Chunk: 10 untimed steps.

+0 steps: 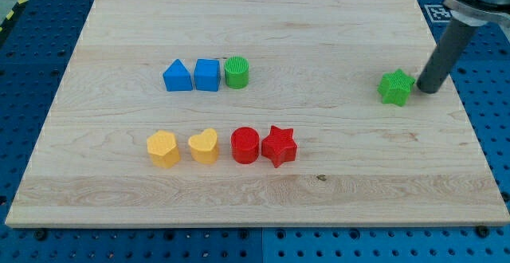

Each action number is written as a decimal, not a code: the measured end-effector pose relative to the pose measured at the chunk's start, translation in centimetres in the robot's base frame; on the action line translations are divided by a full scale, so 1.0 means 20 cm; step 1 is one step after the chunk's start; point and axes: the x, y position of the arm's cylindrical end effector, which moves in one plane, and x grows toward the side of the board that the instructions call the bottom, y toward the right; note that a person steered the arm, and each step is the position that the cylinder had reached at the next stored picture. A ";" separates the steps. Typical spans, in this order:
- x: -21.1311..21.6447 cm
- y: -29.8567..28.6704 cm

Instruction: Move the green star towards right and up a bit

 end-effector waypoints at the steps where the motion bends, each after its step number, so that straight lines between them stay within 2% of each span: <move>1: 0.02 -0.05; 3: 0.02 -0.30; 4: 0.05 -0.09; 5: 0.19 -0.05; 6: 0.26 -0.26; 8: 0.00 -0.56; 9: -0.03 -0.63; 10: -0.07 -0.47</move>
